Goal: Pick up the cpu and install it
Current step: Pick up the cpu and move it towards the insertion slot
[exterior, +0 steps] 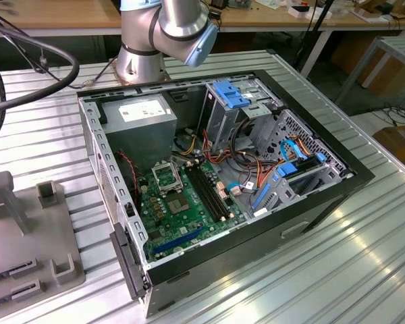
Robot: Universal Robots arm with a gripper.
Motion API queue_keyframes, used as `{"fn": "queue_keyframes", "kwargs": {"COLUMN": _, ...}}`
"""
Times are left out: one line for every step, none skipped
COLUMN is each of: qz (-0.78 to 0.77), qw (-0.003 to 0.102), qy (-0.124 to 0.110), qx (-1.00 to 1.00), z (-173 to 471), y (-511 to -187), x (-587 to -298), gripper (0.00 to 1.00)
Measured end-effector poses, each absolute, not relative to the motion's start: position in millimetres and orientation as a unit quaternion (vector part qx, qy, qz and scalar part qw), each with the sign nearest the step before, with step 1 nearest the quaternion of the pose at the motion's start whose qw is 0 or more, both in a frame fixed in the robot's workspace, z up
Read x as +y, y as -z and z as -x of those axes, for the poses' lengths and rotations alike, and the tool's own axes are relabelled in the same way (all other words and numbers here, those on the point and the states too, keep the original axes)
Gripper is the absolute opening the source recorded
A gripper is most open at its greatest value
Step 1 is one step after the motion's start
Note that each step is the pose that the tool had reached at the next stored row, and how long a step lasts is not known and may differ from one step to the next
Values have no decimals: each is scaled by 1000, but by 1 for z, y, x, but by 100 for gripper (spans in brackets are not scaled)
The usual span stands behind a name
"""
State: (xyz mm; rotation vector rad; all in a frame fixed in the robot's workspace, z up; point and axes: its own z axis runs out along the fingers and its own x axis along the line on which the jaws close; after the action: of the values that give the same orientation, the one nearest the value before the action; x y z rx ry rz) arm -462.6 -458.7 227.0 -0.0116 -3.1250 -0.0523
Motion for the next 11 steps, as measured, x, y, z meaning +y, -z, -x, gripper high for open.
{"fn": "queue_keyframes", "kwargs": {"qz": 4, "qw": 8, "qy": 17, "qx": -1000, "z": 463, "y": -227, "x": -459, "gripper": 64}}
{"fn": "queue_keyframes", "kwargs": {"qz": 2, "qw": 8, "qy": 16, "qx": -1000, "z": 461, "y": -216, "x": -457, "gripper": 64}}
{"fn": "queue_keyframes", "kwargs": {"qz": -15, "qw": 8, "qy": 16, "qx": -1000, "z": 465, "y": -207, "x": -454, "gripper": 64}}
{"fn": "queue_keyframes", "kwargs": {"qz": -16, "qw": 8, "qy": 16, "qx": -1000, "z": 466, "y": -202, "x": -454, "gripper": 64}}
{"fn": "queue_keyframes", "kwargs": {"qz": -16, "qw": 8, "qy": 16, "qx": -1000, "z": 466, "y": -201, "x": -454, "gripper": 64}}
{"fn": "queue_keyframes", "kwargs": {"qz": -16, "qw": 8, "qy": 16, "qx": -1000, "z": 466, "y": -200, "x": -454, "gripper": 64}}
{"fn": "queue_keyframes", "kwargs": {"qz": -15, "qw": 8, "qy": 16, "qx": -1000, "z": 466, "y": -199, "x": -454, "gripper": 64}}
{"fn": "queue_keyframes", "kwargs": {"qz": -15, "qw": 8, "qy": 16, "qx": -1000, "z": 466, "y": -198, "x": -455, "gripper": 64}}
{"fn": "queue_keyframes", "kwargs": {"qz": -16, "qw": 8, "qy": 16, "qx": -1000, "z": 466, "y": -197, "x": -455, "gripper": 64}}
{"fn": "queue_keyframes", "kwargs": {"qz": -16, "qw": 8, "qy": 16, "qx": -1000, "z": 466, "y": -196, "x": -456, "gripper": 64}}
{"fn": "queue_keyframes", "kwargs": {"qz": -16, "qw": 8, "qy": 16, "qx": -1000, "z": 466, "y": -195, "x": -456, "gripper": 64}}
